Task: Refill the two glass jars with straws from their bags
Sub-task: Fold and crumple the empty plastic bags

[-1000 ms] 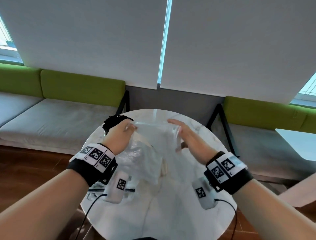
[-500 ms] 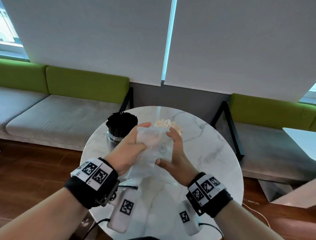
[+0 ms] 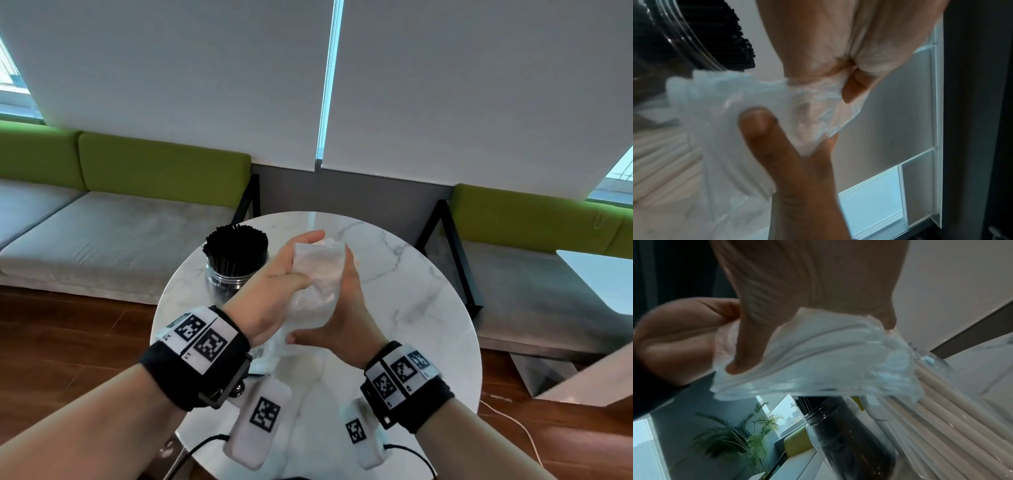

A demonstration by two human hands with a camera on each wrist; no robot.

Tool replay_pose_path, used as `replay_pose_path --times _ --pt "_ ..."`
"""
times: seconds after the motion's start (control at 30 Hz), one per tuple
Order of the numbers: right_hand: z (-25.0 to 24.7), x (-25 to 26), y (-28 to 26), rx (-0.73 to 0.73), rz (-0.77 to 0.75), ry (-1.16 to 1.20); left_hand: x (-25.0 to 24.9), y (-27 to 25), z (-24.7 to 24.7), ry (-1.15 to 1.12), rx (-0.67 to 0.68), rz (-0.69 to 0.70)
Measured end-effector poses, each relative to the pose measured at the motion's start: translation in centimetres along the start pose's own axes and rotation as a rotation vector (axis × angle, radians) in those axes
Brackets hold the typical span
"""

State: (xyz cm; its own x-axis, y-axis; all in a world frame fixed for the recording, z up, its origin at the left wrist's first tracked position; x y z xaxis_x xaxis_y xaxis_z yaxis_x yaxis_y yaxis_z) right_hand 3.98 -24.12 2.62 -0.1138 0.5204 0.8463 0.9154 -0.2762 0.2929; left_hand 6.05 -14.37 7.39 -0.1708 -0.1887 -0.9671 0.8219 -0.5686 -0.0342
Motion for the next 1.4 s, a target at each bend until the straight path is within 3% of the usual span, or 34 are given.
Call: replay_pose_path --times 0.07,0.17,0.3,0.37,0.43,0.5,0.63,0.7,0.9,1.0,1.13,1.23,1.4 --pt "-0.2 1.1 -0.1 0.01 -0.008 0.039 -0.2 0.2 -0.2 -0.06 -0.033 -0.013" --pt "-1.1 1.5 -0.1 -0.053 -0.006 -0.176 -0.1 0.8 -1.5 -0.035 -0.128 0.0" --pt "-1.4 1.3 0.6 0.007 -0.048 -0.462 -3.3 0.3 -3.6 0.686 -0.299 0.444" --pt "-0.6 2.1 0.9 0.112 -0.134 -0.584 -3.6 -0.3 -1.3 1.139 -0.163 0.623" --pt "0.8 3.2 0.6 0.253 -0.249 -0.595 -1.6 0.0 0.0 1.437 0.029 0.57" --pt "0.9 3.8 0.3 0.264 -0.307 -0.568 -0.9 0.8 -1.4 1.348 0.038 0.468" --pt "-1.4 2.2 0.2 0.107 -0.18 -0.678 -2.1 1.5 -3.2 1.198 -0.113 0.583" --pt "-1.9 1.9 0.6 0.123 -0.125 -0.655 -2.4 1.5 -2.9 1.165 -0.132 0.633" --pt "-4.4 3.6 2.4 0.047 -0.015 -0.111 -3.1 2.0 -3.2 1.067 -0.248 0.639" --pt "-5.7 4.1 3.2 -0.047 -0.008 0.094 -1.2 1.6 -1.9 0.787 -0.208 0.509" --pt "-5.1 5.0 3.0 -0.118 -0.025 0.283 2.1 1.4 0.7 0.232 -0.044 0.125" --pt "-3.1 5.0 2.0 -0.115 -0.054 0.247 3.1 1.5 1.7 -0.023 0.028 -0.09" --pt "-0.6 5.4 0.4 0.016 -0.38 -0.185 1.7 1.6 1.5 -0.064 0.028 -0.041"
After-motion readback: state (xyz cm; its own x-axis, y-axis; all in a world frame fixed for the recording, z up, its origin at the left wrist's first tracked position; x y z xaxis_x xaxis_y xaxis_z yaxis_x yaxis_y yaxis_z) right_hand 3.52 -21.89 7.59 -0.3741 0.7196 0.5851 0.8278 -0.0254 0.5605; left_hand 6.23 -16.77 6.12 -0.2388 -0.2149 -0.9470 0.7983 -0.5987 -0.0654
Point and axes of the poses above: each hand's wrist, its own y-axis towards the middle knuckle, its own z-axis out of the palm, x = y × z, the point moved 9 cm from there along y, towards the middle knuckle, and after that the axes turned 7 degrees about -x, right-handed, at the moved point
